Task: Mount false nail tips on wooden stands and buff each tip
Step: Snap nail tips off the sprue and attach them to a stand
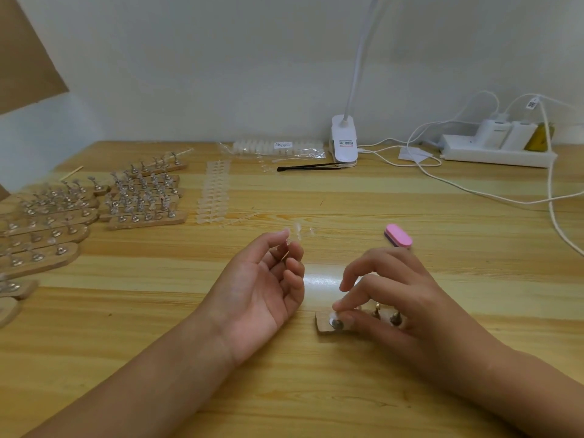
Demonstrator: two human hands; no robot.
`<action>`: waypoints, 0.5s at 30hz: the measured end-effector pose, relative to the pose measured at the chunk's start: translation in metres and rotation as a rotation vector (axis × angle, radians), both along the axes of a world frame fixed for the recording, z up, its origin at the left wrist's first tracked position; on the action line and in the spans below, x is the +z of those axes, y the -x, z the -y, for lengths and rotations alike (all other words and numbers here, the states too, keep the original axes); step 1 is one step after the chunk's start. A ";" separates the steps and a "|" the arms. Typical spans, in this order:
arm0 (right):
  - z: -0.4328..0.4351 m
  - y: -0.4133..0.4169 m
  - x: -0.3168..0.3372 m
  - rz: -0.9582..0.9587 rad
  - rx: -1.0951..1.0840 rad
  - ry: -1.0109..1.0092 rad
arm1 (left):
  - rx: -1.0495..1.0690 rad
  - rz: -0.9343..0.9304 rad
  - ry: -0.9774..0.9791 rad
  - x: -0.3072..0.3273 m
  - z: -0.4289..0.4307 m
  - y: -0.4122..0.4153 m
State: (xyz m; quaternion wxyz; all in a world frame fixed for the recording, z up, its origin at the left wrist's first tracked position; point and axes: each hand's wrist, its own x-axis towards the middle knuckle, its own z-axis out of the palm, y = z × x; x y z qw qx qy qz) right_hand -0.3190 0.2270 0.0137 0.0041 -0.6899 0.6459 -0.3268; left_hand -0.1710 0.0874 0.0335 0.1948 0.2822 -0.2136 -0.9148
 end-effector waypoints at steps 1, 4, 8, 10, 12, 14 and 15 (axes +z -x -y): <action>0.000 0.000 -0.001 -0.005 -0.005 0.002 | 0.002 -0.005 0.029 0.000 -0.001 0.000; -0.001 -0.001 -0.001 0.061 -0.016 0.054 | 0.007 -0.003 0.189 0.000 -0.003 -0.001; -0.006 0.003 0.008 0.342 -0.018 0.227 | 0.019 0.074 0.507 0.000 -0.008 -0.001; -0.008 0.006 0.013 0.416 -0.040 0.261 | -0.004 0.141 0.726 0.002 -0.012 -0.002; -0.009 0.008 0.015 0.423 -0.068 0.240 | -0.037 0.182 0.946 0.003 -0.018 -0.004; -0.008 0.008 0.016 0.393 -0.082 0.224 | -0.056 0.173 1.083 0.004 -0.025 -0.004; -0.008 0.007 0.016 0.378 -0.085 0.222 | -0.067 0.152 1.114 0.004 -0.028 -0.004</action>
